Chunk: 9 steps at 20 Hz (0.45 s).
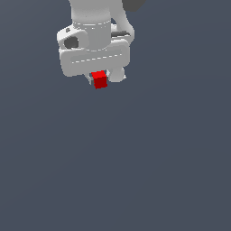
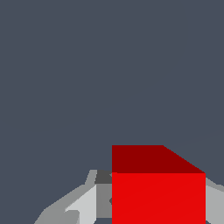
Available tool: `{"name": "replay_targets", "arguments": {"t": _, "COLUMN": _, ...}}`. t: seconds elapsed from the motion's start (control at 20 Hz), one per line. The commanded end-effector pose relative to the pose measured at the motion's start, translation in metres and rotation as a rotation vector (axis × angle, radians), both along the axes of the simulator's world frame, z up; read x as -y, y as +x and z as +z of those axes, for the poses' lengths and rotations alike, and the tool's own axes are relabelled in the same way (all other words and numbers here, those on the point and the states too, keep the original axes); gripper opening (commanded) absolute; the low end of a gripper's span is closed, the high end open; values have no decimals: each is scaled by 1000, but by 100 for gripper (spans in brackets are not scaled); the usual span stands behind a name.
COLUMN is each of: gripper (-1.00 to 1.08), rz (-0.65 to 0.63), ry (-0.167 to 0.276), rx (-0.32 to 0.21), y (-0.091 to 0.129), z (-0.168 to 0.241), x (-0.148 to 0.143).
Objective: Pick up the red cube and move it to a goal position.
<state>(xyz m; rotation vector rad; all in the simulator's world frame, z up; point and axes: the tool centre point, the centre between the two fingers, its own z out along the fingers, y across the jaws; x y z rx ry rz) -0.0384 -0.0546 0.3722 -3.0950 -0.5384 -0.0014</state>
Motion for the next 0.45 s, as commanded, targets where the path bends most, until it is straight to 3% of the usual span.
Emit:
{"name": "replay_targets", "arguments": {"t": 0.0, "gripper": -100, "rz": 0, "ry": 0, "rx": -1, "y": 2, "z": 12, "x": 1}}
{"name": "replay_targets", "arguments": {"t": 0.4, "gripper": -100, "rz": 0, "ry": 0, "rx": -1, "y": 5, "z": 26, "x": 2}}
